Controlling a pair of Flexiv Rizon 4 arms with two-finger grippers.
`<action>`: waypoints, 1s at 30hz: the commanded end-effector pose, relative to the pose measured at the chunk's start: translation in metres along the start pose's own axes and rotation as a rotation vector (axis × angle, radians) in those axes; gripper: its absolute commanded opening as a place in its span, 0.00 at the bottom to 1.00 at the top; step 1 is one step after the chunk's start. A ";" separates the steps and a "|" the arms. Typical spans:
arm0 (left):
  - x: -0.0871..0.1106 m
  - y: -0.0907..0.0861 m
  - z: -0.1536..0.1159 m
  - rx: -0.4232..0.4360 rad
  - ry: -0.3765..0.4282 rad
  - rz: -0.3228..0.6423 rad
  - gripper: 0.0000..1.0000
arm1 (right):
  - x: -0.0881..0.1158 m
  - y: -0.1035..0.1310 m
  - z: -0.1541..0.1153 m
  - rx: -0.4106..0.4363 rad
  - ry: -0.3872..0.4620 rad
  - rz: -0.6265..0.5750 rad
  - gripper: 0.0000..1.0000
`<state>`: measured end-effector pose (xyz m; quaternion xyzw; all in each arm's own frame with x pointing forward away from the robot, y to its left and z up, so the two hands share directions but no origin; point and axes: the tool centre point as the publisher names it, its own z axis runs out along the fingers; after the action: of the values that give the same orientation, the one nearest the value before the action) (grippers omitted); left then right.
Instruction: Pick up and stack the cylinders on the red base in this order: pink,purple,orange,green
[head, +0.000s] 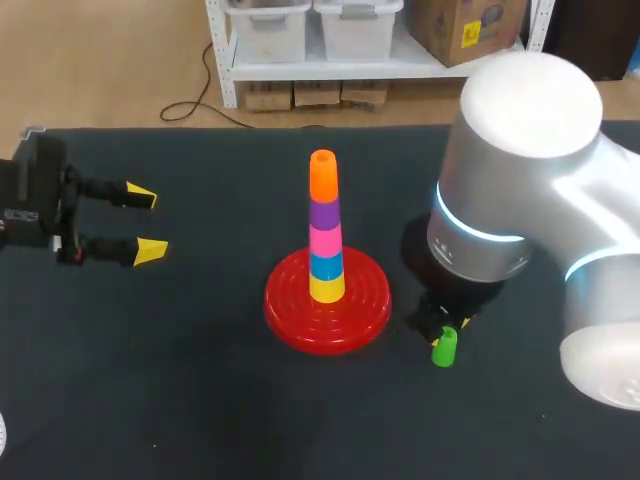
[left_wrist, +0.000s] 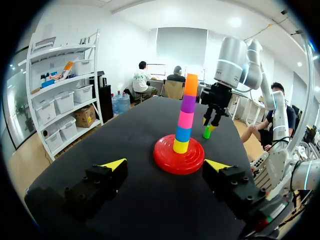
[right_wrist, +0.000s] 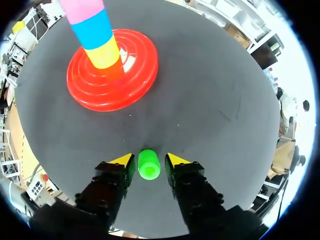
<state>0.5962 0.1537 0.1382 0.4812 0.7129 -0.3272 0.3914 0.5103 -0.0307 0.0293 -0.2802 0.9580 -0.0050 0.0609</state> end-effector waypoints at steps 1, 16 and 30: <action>0.001 0.000 0.000 -0.002 -0.003 0.002 1.00 | 0.005 0.000 -0.002 0.005 -0.016 0.001 0.40; 0.001 0.000 0.000 -0.002 -0.003 0.002 1.00 | 0.009 0.000 0.002 0.010 -0.017 0.001 0.33; 0.001 0.000 0.000 -0.002 -0.003 0.002 1.00 | 0.008 0.000 0.005 0.010 -0.012 -0.002 0.11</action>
<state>0.5962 0.1537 0.1382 0.4812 0.7129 -0.3272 0.3914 0.5042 -0.0346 0.0249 -0.2811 0.9573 -0.0074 0.0666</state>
